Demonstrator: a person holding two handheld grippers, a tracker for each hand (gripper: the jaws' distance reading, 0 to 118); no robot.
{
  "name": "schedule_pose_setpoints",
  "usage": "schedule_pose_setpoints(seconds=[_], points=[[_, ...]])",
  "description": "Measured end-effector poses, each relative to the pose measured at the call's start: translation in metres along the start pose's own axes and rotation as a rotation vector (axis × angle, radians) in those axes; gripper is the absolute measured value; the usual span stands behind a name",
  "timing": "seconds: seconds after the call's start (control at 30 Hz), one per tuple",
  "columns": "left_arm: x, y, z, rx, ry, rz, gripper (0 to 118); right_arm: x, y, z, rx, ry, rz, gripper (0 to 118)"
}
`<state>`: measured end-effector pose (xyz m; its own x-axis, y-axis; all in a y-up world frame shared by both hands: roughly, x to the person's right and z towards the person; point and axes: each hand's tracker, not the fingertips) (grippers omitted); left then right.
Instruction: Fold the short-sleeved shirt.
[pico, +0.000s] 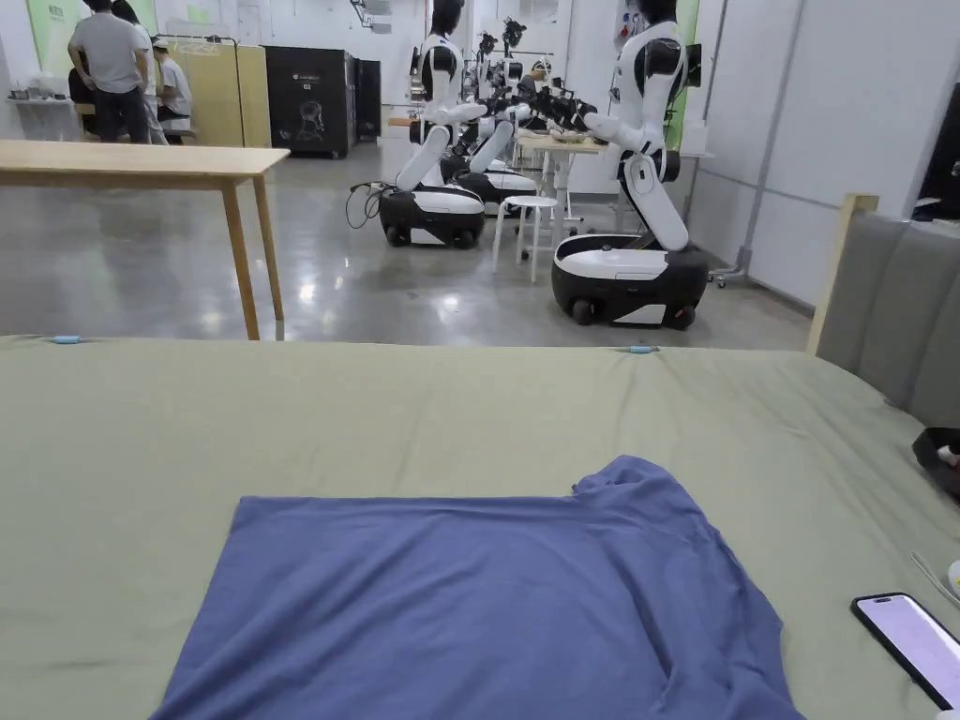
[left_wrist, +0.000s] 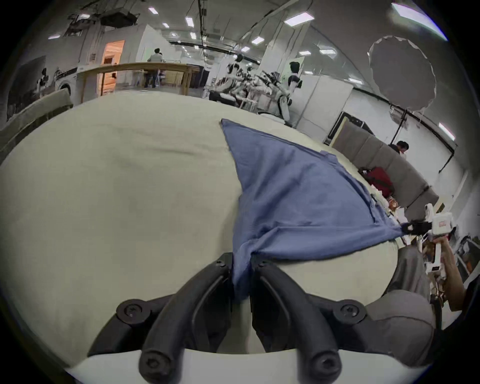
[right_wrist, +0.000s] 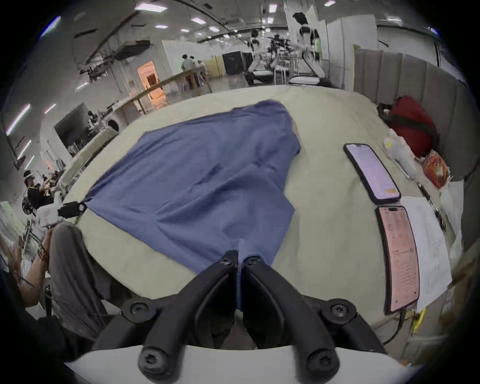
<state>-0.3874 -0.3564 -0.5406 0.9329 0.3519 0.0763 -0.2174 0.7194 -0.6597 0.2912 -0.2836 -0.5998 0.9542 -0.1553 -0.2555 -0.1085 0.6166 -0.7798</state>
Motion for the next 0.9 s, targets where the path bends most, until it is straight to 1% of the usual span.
schedule_pose_setpoints(seconds=[0.07,0.1,0.13,0.17,0.2,0.23,0.27,0.3,0.33,0.37,0.43,0.47,0.5,0.53,0.57,0.6,0.63,0.67,0.7,0.73,0.77,0.8,0.83,0.87,0.9], points=[[0.000,0.003,0.001,0.008,-0.010,0.025,11,0.008,0.001,-0.008,-0.019,0.000,-0.011,4],[0.001,0.003,0.001,0.013,-0.013,0.019,11,0.011,0.002,-0.009,-0.021,0.006,-0.018,7],[0.003,0.004,0.004,0.024,-0.011,0.009,17,0.012,0.001,-0.008,-0.015,0.017,-0.018,20],[0.005,0.004,0.005,0.027,-0.001,0.005,37,0.011,0.000,-0.006,0.007,0.008,-0.012,50],[0.005,0.006,0.007,0.028,0.010,0.005,88,0.009,-0.003,-0.002,0.025,-0.012,-0.005,106],[0.006,0.007,0.009,0.031,0.008,0.008,117,0.008,-0.005,0.001,0.032,-0.027,-0.008,118],[0.009,0.007,0.017,0.042,0.013,0.005,117,0.011,-0.007,0.010,0.120,-0.013,-0.055,113],[0.012,0.008,0.024,0.076,0.013,0.016,117,0.014,-0.007,0.016,0.113,-0.001,-0.074,113],[0.016,0.012,0.030,0.094,0.018,0.005,118,-0.003,-0.013,0.034,0.126,0.011,-0.102,113],[0.020,0.014,0.039,0.111,0.027,0.011,118,-0.011,-0.017,0.050,0.168,0.041,-0.130,113],[0.022,0.005,0.064,0.133,0.035,0.027,118,-0.024,-0.029,0.077,0.258,0.057,-0.182,113],[0.027,0.001,0.078,0.158,0.031,0.034,118,-0.022,-0.033,0.091,0.265,0.082,-0.201,111],[0.033,-0.003,0.091,0.181,0.029,0.044,115,-0.027,-0.040,0.103,0.279,0.113,-0.223,100],[0.042,-0.003,0.102,0.199,0.022,0.056,105,-0.031,-0.047,0.113,0.322,0.145,-0.246,81],[0.051,-0.007,0.114,0.236,-0.002,0.068,82,-0.036,-0.056,0.122,0.388,0.180,-0.259,47],[0.058,-0.013,0.124,0.268,-0.008,0.064,33,-0.028,-0.064,0.124,0.415,0.182,-0.283,4],[0.063,-0.016,0.131,0.292,0.012,0.062,0,-0.029,-0.067,0.124,0.404,0.149,-0.285,1],[0.061,-0.019,0.130,0.293,0.039,0.056,0,-0.033,-0.072,0.125,0.427,0.070,-0.278,1],[0.063,-0.023,0.133,0.305,0.094,0.043,0,-0.033,-0.075,0.126,0.435,0.044,-0.301,0],[0.062,-0.023,0.135,0.316,0.093,0.040,0,-0.040,-0.076,0.125,0.426,0.078,-0.338,0],[0.061,-0.021,0.133,0.308,0.062,0.046,0,-0.039,-0.079,0.121,0.411,0.157,-0.393,0],[0.060,-0.018,0.128,0.281,0.066,0.056,0,-0.040,-0.084,0.117,0.441,0.195,-0.432,0],[0.059,-0.016,0.122,0.265,0.089,0.052,0,-0.042,-0.088,0.114,0.478,0.211,-0.455,0],[0.055,-0.012,0.114,0.247,0.108,0.032,0,-0.042,-0.088,0.113,0.470,0.226,-0.454,0],[0.052,-0.007,0.104,0.213,0.131,0.005,0,-0.044,-0.088,0.111,0.465,0.216,-0.450,0]])
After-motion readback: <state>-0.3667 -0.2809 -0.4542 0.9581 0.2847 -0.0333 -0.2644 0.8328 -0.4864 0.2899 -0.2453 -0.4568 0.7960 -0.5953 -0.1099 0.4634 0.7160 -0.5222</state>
